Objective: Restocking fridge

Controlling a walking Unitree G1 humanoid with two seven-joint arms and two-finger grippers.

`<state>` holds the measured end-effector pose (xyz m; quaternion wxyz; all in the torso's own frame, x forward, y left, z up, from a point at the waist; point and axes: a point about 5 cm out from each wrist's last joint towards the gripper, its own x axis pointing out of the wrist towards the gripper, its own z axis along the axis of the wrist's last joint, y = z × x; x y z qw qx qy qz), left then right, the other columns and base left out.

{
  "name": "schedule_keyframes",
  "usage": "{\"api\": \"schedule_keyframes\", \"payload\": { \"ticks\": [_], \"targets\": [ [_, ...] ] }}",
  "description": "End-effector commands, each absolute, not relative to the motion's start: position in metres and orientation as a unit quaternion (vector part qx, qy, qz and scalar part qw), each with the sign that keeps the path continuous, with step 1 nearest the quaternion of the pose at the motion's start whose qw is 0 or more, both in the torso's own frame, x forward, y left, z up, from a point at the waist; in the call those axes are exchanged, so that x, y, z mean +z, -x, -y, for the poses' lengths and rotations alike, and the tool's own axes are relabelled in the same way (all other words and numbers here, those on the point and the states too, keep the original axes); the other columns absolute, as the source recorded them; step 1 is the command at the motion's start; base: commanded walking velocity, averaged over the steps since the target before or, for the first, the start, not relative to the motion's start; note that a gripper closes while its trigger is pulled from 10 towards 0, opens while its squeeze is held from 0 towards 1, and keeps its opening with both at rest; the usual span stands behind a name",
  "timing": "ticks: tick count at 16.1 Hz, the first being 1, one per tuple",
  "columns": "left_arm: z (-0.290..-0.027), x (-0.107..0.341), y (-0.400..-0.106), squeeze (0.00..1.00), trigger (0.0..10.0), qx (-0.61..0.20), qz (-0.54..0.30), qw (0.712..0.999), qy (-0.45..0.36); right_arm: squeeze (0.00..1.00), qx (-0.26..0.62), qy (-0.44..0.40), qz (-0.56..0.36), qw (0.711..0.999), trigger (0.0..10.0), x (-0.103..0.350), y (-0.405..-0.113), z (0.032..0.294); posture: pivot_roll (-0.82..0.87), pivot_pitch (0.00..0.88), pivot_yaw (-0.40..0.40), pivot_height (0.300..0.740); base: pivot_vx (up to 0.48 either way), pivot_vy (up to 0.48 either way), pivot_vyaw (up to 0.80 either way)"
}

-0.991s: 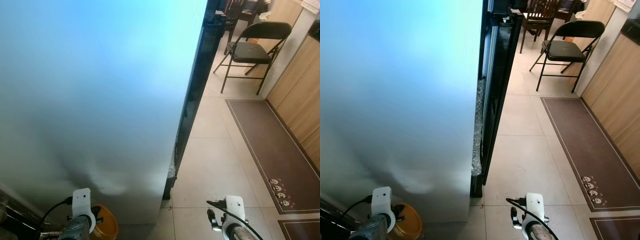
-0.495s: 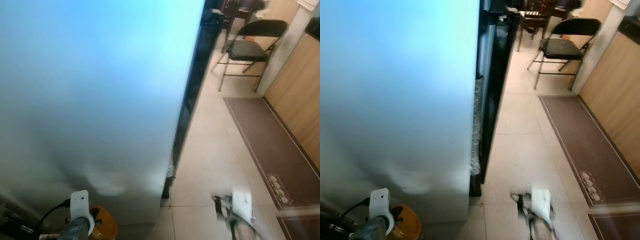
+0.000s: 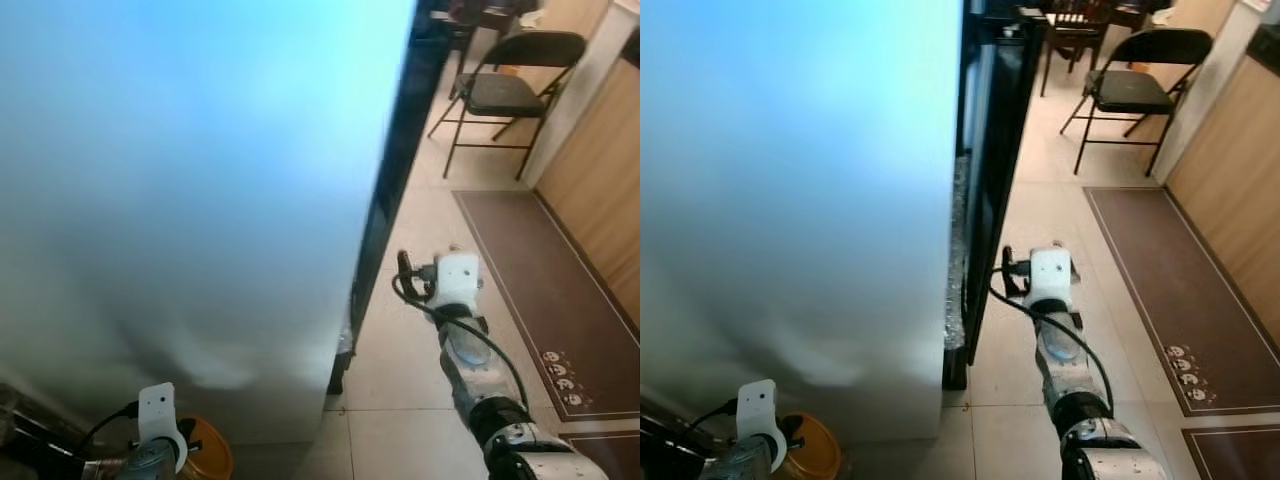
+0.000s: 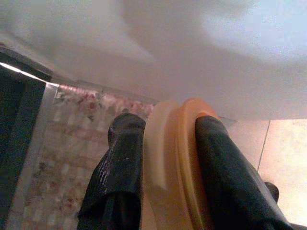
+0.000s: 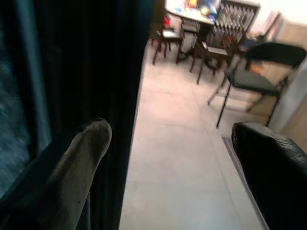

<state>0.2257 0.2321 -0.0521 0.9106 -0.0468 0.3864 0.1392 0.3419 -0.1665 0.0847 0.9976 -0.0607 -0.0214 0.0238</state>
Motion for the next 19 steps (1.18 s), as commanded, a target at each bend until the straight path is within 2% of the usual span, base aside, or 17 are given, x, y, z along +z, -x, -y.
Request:
{"api": "schedule_keyframes", "payload": {
  "ticks": [1, 3, 5, 9, 16, 19],
  "targets": [
    [-0.234, -0.053, -0.224, 0.0, 10.0, 0.143, -0.389, 0.909, 0.045, 0.0, 0.031, 0.049, 0.037, 0.998, 10.0, 0.092, -0.344, 0.171, -0.07, 0.0, 0.002, 0.74, 0.0, 0.0, 0.0],
    [-0.234, -0.052, -0.225, 0.0, 10.0, 0.14, -0.39, 0.909, 0.041, 0.0, 0.065, 0.04, 0.041, 0.996, 10.0, 0.096, -0.346, 0.163, -0.07, 0.0, 0.007, 0.74, 0.0, 0.0, 0.0],
    [-0.234, -0.051, -0.227, 0.0, 10.0, 0.142, -0.388, 0.91, 0.042, 0.0, 0.059, 0.04, 0.033, 0.997, 10.0, 0.094, -0.347, 0.161, -0.06, 0.0, 0.003, 0.74, 0.0, 0.0, 0.0],
    [-0.235, -0.05, -0.228, 0.0, 10.0, 0.147, -0.385, 0.91, 0.044, 0.0, 0.09, -0.008, -0.002, 0.996, 10.0, 0.094, -0.354, 0.158, -0.05, 0.0, 0.002, 0.74, 0.0, 0.0, 0.0],
    [-0.234, -0.05, -0.229, 0.0, 10.0, 0.144, -0.386, 0.91, 0.044, 0.0, 0.154, 0.027, 0.0, 0.988, 10.0, 0.123, -0.376, 0.137, -0.03, 0.0, 0.0, 0.74, 0.0, 0.0, 0.0],
    [-0.234, -0.05, -0.229, 0.0, 10.0, 0.144, -0.385, 0.911, 0.046, 0.0, 0.162, 0.036, -0.001, 0.986, 10.0, 0.131, -0.381, 0.137, -0.04, 0.0, -0.001, 0.74, 0.0, 0.0, 0.0]
  ]
}}
